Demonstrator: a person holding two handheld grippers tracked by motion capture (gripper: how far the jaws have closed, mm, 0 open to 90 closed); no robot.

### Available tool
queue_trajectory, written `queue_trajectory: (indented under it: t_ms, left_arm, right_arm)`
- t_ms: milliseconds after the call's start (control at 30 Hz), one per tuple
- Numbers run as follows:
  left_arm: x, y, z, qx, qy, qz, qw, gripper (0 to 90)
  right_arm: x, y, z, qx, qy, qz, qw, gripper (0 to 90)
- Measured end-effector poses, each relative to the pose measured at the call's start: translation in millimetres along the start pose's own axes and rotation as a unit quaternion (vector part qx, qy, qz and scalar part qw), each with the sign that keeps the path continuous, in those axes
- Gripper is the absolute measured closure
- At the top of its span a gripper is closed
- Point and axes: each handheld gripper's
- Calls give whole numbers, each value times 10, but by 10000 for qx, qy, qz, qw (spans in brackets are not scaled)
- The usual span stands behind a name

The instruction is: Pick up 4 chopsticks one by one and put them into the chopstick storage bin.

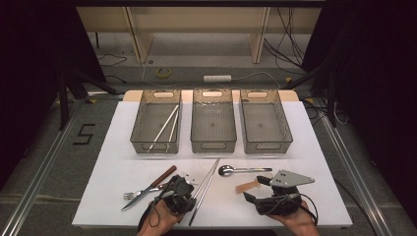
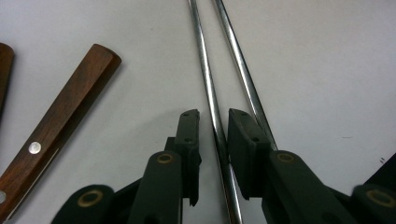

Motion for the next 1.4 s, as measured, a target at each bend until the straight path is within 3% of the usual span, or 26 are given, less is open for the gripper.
queue_trajectory:
  t_ms: [300,900,1400]
  left_arm:
    - [4,3,-12,16,-2,23,10000,814]
    - [6,-3,-76,118,-186,79,9997,842]
    - [-39,-153,-202,239,-113,439,9987,846]
  right_arm:
    - [2,3,-7,-6,-4,-3,10000,297]
    - [1,4,-11,-22,-14,-5,10000,303]
    - [0,1,-5,-38,-1,-11,10000,306]
Point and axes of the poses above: each handheld gripper's, and its own axes: y roughly forward along the jaws, x roughly out of its underside, z roughly to its right, and after that the axes turned 11 degrees about z, right-handed
